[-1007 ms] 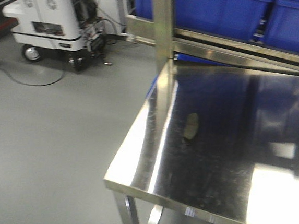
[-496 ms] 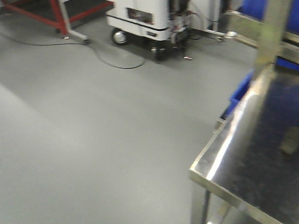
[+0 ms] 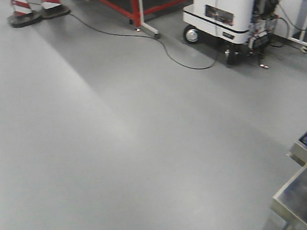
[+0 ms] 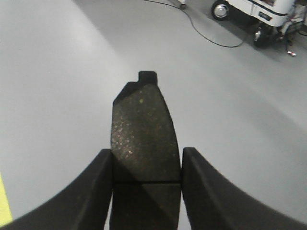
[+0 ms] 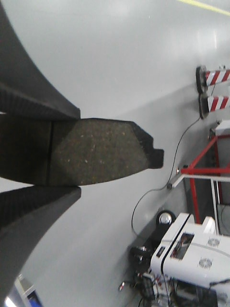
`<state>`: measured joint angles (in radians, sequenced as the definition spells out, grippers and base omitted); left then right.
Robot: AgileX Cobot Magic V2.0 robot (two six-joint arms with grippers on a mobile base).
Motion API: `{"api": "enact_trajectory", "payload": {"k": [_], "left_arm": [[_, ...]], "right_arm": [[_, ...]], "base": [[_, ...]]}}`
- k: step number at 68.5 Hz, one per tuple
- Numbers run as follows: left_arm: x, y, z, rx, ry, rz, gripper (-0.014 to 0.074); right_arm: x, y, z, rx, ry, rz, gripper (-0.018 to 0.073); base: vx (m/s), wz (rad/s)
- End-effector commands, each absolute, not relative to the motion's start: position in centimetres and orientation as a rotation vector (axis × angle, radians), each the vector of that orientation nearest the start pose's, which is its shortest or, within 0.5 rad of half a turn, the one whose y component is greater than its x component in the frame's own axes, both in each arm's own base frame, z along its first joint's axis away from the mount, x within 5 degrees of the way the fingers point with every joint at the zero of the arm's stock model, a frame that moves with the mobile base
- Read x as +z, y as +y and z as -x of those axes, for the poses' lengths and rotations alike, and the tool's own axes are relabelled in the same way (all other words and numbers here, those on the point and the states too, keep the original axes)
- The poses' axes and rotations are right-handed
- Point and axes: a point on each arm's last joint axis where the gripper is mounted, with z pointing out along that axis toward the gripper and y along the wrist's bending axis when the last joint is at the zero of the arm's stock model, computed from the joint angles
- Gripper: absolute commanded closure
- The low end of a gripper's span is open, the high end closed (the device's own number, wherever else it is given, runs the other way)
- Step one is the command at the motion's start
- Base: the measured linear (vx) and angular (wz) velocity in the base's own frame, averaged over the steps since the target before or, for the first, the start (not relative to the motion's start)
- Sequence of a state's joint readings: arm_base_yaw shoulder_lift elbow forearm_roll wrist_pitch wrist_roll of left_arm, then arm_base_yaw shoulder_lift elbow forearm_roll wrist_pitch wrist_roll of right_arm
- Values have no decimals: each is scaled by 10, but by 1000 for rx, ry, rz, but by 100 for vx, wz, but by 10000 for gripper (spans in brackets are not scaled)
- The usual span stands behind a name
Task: Move and align brake pads A on conveyor
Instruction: 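Turn the base away from the table holding both pads, then drive along the yellow floor line past the striped cones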
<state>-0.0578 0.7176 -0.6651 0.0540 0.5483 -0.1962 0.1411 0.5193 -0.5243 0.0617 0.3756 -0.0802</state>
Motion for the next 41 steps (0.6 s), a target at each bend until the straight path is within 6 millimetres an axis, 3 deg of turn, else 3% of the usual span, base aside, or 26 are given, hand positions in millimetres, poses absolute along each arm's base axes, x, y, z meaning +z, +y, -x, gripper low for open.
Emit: {"api": "enact_trajectory", "payload": {"k": [1,41], "left_arm": [[342,-7,-144,-117,1964,106,433],[342,-7,-144,-117,1964,106,433]], "right_arm": [[335,17,-109,91,1717,162,534],[335,17,-109,91,1716,162,534]], "base": [[11,40],[15,51]]}}
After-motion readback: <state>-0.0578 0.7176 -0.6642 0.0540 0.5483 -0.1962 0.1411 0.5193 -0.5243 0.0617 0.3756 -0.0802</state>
